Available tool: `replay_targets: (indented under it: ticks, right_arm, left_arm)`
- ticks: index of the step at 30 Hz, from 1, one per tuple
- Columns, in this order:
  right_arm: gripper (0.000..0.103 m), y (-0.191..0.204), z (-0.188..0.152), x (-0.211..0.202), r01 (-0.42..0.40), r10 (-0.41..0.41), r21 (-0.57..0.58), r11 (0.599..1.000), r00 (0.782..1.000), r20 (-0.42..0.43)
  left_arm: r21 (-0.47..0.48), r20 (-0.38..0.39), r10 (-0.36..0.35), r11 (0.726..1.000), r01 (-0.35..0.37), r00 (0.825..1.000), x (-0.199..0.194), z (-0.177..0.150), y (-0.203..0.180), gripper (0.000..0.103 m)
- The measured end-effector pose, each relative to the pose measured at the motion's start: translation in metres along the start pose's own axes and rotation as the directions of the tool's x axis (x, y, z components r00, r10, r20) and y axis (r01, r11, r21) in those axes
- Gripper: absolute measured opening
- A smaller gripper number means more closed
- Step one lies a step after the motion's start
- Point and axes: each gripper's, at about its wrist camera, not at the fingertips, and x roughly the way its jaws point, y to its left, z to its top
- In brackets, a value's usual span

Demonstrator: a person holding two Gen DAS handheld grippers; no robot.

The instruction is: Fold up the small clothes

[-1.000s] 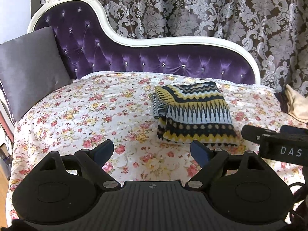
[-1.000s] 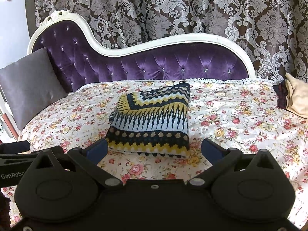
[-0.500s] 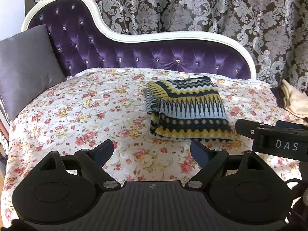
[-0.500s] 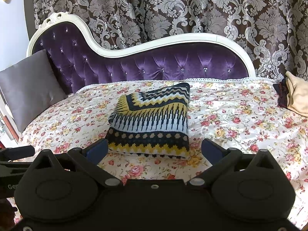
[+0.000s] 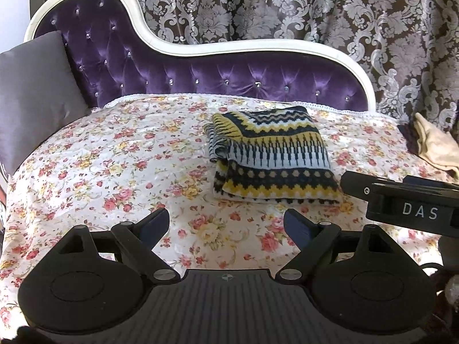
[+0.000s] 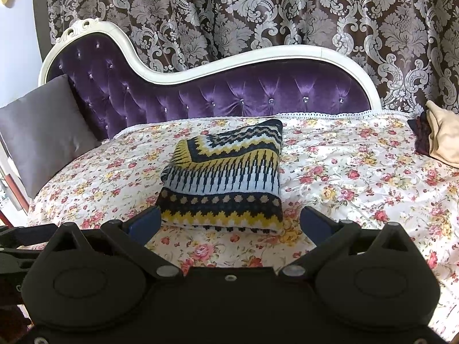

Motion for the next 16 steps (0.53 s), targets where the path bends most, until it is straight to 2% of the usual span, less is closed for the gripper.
replay_targets:
  ticks: [16]
  right_arm:
    - [0.103, 0.0, 0.0, 0.0004, -0.001, 0.001, 0.001, 1.0, 1.0, -0.003]
  left_arm:
    - [0.009, 0.003, -0.011, 1.0, 0.011, 1.0, -0.0006, 0.0021, -0.0026, 0.087]
